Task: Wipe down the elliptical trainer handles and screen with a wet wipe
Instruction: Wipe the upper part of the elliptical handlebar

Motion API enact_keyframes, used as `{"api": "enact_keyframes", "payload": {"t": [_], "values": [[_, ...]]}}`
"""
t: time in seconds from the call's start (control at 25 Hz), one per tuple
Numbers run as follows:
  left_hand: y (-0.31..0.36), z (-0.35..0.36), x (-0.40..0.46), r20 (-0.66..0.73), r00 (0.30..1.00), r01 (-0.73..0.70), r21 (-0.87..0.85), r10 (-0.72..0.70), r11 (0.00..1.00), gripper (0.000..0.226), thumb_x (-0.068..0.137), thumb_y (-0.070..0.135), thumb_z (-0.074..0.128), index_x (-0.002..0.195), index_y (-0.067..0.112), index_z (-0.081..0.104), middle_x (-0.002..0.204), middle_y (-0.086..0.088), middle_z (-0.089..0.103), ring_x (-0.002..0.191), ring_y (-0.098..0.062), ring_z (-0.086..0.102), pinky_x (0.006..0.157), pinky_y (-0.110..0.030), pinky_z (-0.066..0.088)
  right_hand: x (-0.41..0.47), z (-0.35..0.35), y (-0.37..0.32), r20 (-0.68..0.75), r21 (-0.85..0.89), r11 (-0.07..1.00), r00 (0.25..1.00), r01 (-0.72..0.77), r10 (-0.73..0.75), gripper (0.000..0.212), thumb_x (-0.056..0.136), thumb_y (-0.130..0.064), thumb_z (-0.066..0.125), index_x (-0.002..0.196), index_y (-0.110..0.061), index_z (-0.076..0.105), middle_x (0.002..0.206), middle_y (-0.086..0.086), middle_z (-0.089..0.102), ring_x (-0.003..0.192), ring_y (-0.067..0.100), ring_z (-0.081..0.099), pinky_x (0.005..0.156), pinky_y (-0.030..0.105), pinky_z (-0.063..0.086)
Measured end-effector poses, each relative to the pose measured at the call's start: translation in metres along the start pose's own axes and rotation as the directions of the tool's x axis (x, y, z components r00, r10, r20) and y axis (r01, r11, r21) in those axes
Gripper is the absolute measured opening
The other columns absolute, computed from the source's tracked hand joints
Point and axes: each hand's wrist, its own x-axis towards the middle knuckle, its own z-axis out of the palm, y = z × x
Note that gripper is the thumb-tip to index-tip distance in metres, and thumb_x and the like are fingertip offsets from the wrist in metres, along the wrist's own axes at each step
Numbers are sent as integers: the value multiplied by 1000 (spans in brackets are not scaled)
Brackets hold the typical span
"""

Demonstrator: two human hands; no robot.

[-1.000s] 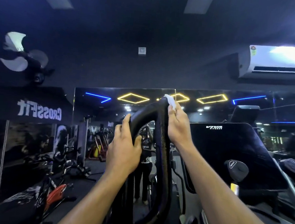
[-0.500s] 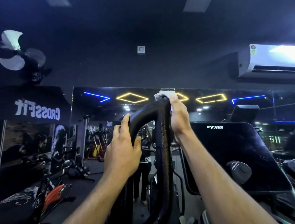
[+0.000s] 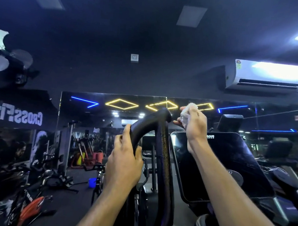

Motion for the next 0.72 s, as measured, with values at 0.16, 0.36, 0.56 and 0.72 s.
{"api": "enact_keyframes", "payload": {"t": [0.16,0.36,0.56,0.72], "values": [[-5,0,1,-7,1000,-15,3,15,1000,76,107,35,52,165,35,3,150,-3,41,102,-16,60,75,-25,54,12,34,-11,153,-182,983,988,-10,38,38,86,-30,40,74,2,58,74,11,43,66,22,41,59,30,39],[-9,3,1,-5,999,-38,-6,38,999,77,107,35,51,165,35,0,150,-5,40,112,-19,60,83,-29,54,-13,32,-3,260,-256,967,962,-11,80,31,108,-16,40,124,-19,66,92,-18,69,91,0,62,83,11,47],[-14,7,5,-3,999,-44,-47,44,998,79,106,34,54,165,32,2,146,-6,43,99,-12,59,80,-32,61,-30,1,0,253,-432,896,967,101,13,35,109,-9,41,136,-20,61,67,-19,56,74,6,51,76,12,44],[-13,7,3,5,1000,-29,-88,29,996,84,105,34,58,166,33,-1,142,-4,47,95,-13,60,76,-31,59,-32,-17,-24,317,-641,694,937,328,-149,34,105,-6,48,135,-13,63,118,-5,71,113,10,62,99,7,42]]}}
